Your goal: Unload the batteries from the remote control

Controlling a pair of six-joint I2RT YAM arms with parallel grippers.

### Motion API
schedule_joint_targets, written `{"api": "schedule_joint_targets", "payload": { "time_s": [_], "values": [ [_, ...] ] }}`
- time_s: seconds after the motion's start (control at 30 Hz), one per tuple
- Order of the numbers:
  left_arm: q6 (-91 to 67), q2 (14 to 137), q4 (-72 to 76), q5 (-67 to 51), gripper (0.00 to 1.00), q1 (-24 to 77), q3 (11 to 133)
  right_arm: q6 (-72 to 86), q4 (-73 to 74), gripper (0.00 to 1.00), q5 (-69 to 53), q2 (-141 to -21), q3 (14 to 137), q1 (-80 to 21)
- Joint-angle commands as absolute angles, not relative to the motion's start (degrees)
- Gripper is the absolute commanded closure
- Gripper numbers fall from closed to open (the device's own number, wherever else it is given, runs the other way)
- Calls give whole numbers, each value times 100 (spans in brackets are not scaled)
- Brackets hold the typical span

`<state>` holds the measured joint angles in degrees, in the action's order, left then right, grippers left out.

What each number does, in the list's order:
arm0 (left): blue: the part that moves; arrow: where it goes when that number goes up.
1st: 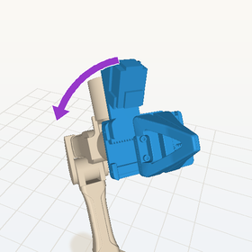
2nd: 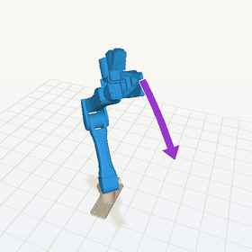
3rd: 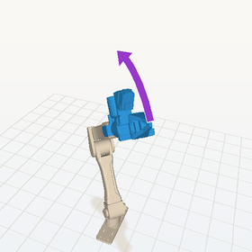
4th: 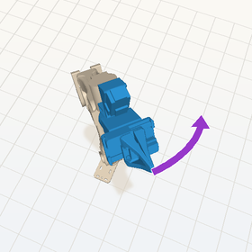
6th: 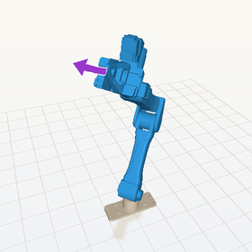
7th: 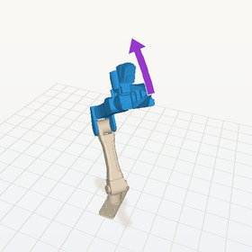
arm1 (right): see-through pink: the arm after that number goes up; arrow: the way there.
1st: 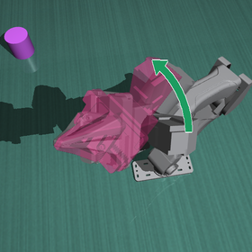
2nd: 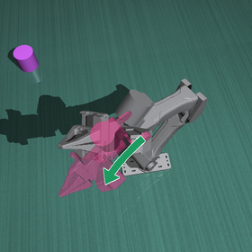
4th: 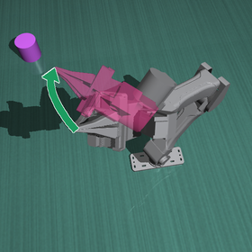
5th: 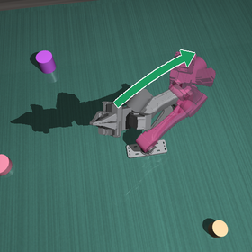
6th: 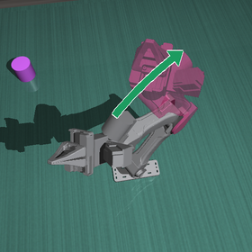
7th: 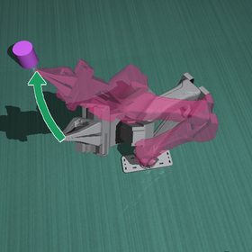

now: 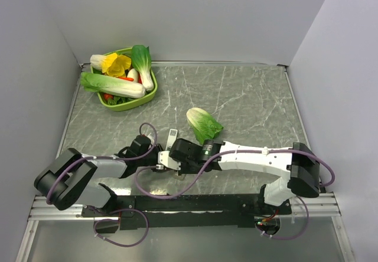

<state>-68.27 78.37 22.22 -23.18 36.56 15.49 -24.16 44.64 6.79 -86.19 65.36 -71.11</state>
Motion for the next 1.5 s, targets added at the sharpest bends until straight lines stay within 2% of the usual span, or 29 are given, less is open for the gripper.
{"api": "schedule_joint_targets", "payload": {
  "time_s": [0.0, 0.2, 0.8, 1.47],
  "values": [
    [-6847, 7980, 2268, -2268, 73, 3788, 1696, -2206, 3850, 100, 1046, -8420, 6162, -7075],
    [-6829, 7919, 2057, -2136, 75, 3797, 1705, -1952, 3288, 100, 1169, -8051, 5503, -7093],
    [-6943, 8024, 2074, -2013, 78, 3893, 1714, -1600, 2242, 100, 1547, -7374, 4519, -7066],
    [-6987, 8086, 2083, -1925, 79, 3964, 1731, -958, 1485, 100, 1766, -6935, 3947, -6935]
  ]
}}
